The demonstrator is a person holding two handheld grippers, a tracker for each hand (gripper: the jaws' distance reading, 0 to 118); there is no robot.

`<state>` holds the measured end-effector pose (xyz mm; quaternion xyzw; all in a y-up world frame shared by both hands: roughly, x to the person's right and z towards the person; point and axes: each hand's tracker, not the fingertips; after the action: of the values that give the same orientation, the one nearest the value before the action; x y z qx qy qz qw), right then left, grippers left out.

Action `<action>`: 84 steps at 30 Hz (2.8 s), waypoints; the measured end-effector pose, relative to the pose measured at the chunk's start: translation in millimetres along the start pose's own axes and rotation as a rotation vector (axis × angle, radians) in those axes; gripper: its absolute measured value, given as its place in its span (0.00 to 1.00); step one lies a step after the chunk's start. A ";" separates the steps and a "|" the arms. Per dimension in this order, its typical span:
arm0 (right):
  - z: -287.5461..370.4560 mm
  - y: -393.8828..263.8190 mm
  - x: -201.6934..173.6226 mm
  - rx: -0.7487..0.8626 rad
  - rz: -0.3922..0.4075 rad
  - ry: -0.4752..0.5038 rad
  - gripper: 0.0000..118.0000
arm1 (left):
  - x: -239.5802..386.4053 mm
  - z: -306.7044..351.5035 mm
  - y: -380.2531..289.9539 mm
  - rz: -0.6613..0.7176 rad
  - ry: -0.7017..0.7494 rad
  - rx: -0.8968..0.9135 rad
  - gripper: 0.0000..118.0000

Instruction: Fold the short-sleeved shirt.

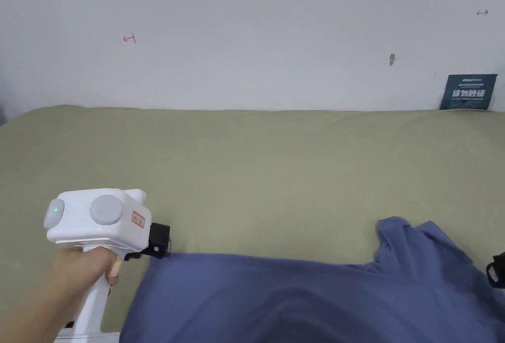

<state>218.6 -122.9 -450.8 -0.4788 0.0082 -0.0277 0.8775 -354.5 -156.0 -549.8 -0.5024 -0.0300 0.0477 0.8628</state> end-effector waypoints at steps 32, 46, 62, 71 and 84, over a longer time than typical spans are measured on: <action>-41.7 38.1 9.7 0.003 0.078 -0.029 0.01 | -5.1 21.1 -26.5 -0.057 -0.076 -0.005 0.05; 87.3 -95.1 19.0 0.017 0.034 0.063 0.01 | -35.2 140.9 -139.0 -0.115 -0.139 0.028 0.05; 56.1 -208.9 38.8 -0.093 -0.063 0.034 0.04 | -51.2 109.9 -255.7 0.048 -0.192 -0.097 0.05; 99.3 -176.6 33.1 -0.070 -0.010 -0.090 0.73 | -51.0 158.8 -232.7 0.001 -0.136 -0.061 0.87; 120.9 -152.0 -14.3 0.029 -0.021 0.009 0.00 | -69.3 172.8 -218.3 0.052 -0.194 0.041 0.00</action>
<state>203.1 -102.6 -257.7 -0.4658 0.0065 -0.0392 0.8840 -429.1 -121.7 -274.9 -0.4784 -0.0994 0.1190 0.8643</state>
